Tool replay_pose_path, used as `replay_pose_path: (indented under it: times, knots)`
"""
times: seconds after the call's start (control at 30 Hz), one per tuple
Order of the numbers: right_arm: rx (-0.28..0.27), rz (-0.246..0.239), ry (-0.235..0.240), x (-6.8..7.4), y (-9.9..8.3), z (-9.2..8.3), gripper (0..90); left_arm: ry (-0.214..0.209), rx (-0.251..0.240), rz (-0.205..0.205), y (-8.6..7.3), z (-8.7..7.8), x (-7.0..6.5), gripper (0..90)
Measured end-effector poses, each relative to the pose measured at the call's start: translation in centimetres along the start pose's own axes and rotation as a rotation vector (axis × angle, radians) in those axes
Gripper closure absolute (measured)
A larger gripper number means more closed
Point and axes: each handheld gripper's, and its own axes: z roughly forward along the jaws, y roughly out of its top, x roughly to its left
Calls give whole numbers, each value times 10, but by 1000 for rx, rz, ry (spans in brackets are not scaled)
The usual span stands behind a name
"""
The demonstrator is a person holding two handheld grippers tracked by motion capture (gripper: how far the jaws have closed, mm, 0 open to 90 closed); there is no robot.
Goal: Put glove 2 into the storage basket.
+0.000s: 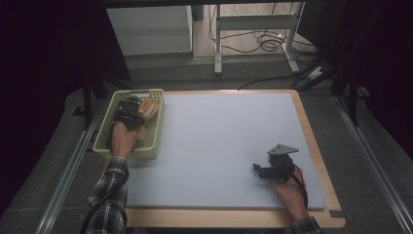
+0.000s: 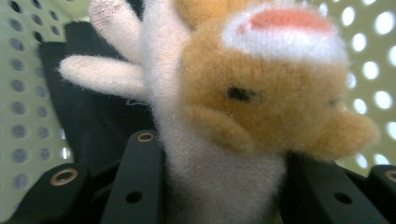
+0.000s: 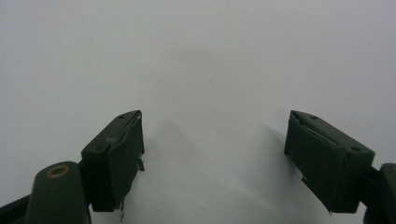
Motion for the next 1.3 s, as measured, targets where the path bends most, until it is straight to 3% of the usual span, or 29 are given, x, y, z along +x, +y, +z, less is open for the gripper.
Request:
replay_pose_path:
  times: [0.2,0.27,0.33,0.4,0.5,0.6,0.7,0.8,0.87,0.97,1.07,1.3]
  knots:
    - [0,0,0,0,0,0,193,-42,18,24,3,13,-12,602]
    - [0,0,0,0,0,0,193,-52,40,34,4,17,-15,482]
    - [0,0,0,0,0,0,193,-31,38,60,4,21,-18,326]
    - [0,0,0,0,0,0,193,-12,24,63,3,20,-16,263]
    - [1,2,0,0,0,0,193,-52,1,30,1,14,-8,142]
    - [1,2,0,0,0,0,193,-84,-42,17,0,3,-2,112]
    - [0,0,0,0,0,0,193,-109,-67,21,-1,-6,0,124]
    - [1,0,0,0,0,0,193,-128,-69,24,-2,-10,0,191]
    - [1,0,0,0,0,0,193,-135,-49,29,-4,-8,0,310]
    - [0,0,0,0,0,0,193,-191,-13,21,-4,0,-1,443]
    - [1,0,0,0,0,0,192,-206,-6,15,-1,6,-5,485]
    - [0,0,0,0,0,0,193,-194,-23,5,9,12,-11,502]
